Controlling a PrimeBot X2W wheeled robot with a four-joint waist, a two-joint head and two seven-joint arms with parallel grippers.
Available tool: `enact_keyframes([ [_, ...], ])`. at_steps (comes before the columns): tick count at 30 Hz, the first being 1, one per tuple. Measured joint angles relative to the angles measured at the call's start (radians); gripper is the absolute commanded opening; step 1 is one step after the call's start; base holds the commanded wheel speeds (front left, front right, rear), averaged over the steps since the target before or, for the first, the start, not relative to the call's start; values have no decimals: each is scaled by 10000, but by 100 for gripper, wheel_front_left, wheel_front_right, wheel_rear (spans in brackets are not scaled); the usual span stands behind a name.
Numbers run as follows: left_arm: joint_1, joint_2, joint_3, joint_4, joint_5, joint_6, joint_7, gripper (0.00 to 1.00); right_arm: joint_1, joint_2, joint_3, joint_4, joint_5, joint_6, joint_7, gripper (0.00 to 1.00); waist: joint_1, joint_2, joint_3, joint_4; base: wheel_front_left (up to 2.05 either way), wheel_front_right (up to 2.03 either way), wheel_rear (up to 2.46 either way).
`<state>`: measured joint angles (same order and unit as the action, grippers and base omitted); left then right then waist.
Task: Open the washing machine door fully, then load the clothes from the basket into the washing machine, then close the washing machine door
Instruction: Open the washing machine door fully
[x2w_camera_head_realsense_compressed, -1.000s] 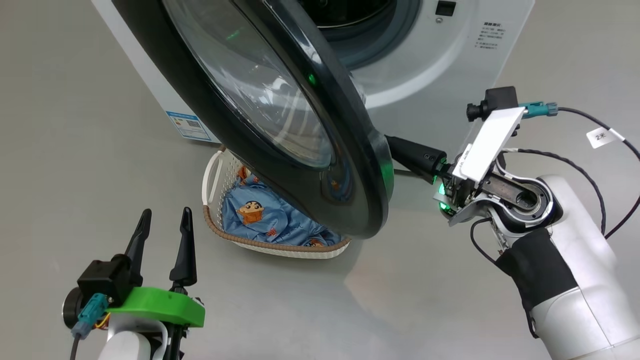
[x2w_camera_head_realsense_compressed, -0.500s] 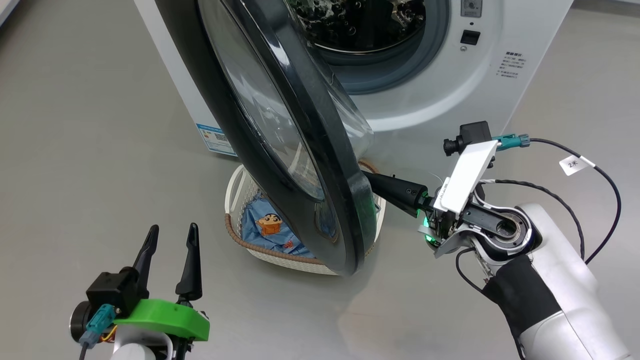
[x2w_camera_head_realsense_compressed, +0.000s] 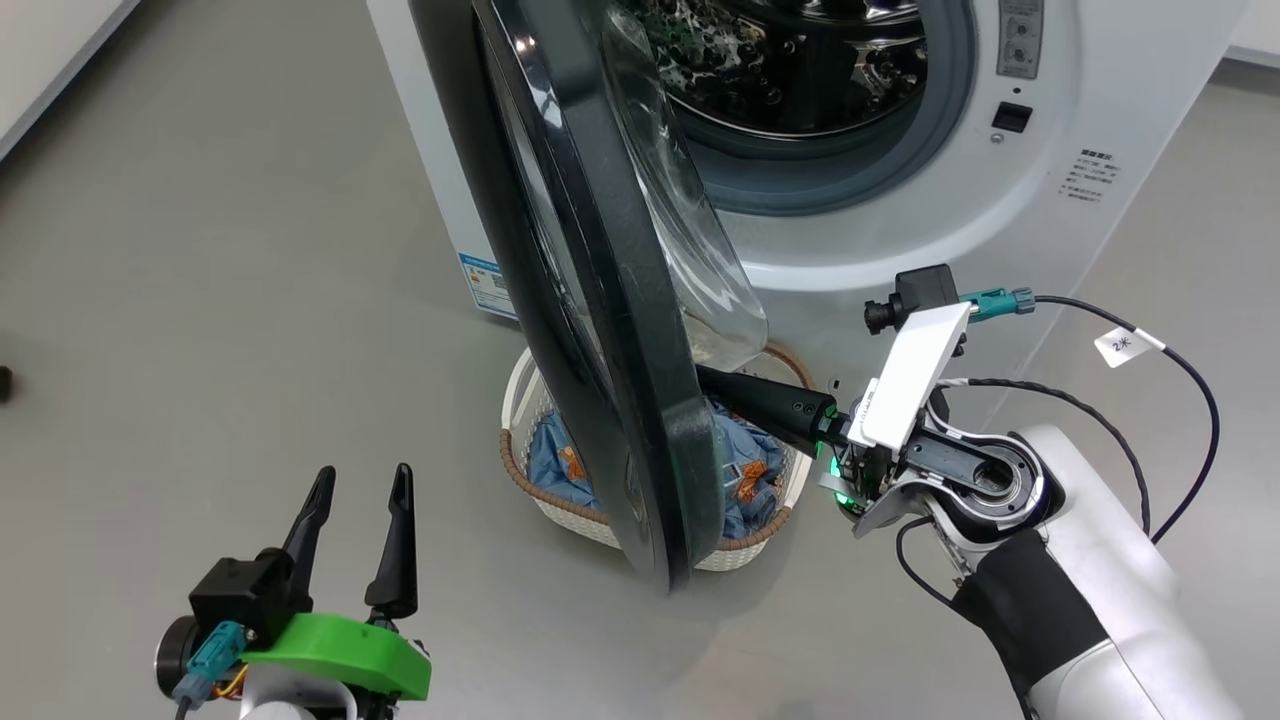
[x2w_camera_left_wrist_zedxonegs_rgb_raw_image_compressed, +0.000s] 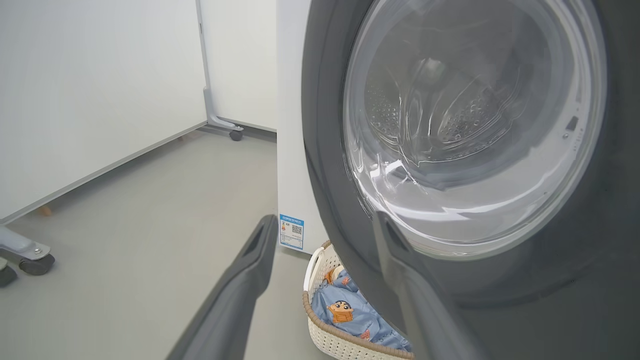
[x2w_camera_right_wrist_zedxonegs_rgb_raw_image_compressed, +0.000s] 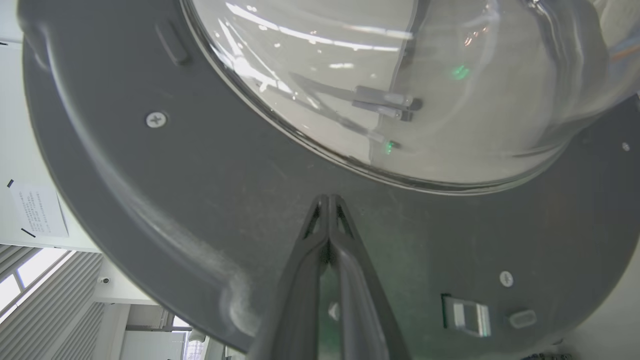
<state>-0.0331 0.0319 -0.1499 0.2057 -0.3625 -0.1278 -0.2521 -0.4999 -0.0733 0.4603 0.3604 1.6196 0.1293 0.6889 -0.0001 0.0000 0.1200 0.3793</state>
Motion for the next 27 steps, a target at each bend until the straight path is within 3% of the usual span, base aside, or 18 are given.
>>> enact_keyframes([
  [17, 352, 19, 29, 19, -2, 0, 0, 100, 221, 25, 846, -449, 719, 0, -453, 0, 0, 0, -473, 850, 0, 0, 0],
  [27, 547, 25, 380, -111, -2, 0, 0, 100, 220, 50, 1315, -614, 1016, 0, -706, 0, 0, 0, -471, 908, 0, 0, 0],
])
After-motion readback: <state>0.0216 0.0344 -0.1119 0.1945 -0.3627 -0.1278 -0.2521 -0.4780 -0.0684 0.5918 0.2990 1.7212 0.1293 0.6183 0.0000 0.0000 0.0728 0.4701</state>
